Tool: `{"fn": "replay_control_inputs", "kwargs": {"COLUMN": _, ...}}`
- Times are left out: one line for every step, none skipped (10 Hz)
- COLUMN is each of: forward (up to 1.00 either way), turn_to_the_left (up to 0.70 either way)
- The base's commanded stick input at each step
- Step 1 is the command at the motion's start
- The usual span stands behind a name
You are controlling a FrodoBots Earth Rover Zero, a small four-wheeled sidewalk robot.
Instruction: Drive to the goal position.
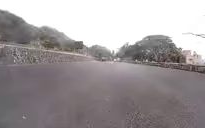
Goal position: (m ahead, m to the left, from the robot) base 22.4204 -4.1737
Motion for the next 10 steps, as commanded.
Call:
{"fn": "replay_control_inputs", "kwargs": {"forward": 0.70, "turn_to_the_left": 0.00}}
{"fn": "replay_control_inputs", "kwargs": {"forward": 0.70, "turn_to_the_left": 0.00}}
{"fn": "replay_control_inputs", "kwargs": {"forward": 0.70, "turn_to_the_left": 0.00}}
{"fn": "replay_control_inputs", "kwargs": {"forward": 0.70, "turn_to_the_left": 0.00}}
{"fn": "replay_control_inputs", "kwargs": {"forward": 0.70, "turn_to_the_left": 0.00}}
{"fn": "replay_control_inputs", "kwargs": {"forward": 0.70, "turn_to_the_left": 0.00}}
{"fn": "replay_control_inputs", "kwargs": {"forward": 0.70, "turn_to_the_left": 0.00}}
{"fn": "replay_control_inputs", "kwargs": {"forward": 0.70, "turn_to_the_left": 0.00}}
{"fn": "replay_control_inputs", "kwargs": {"forward": 0.70, "turn_to_the_left": 0.00}}
{"fn": "replay_control_inputs", "kwargs": {"forward": 0.70, "turn_to_the_left": 0.00}}
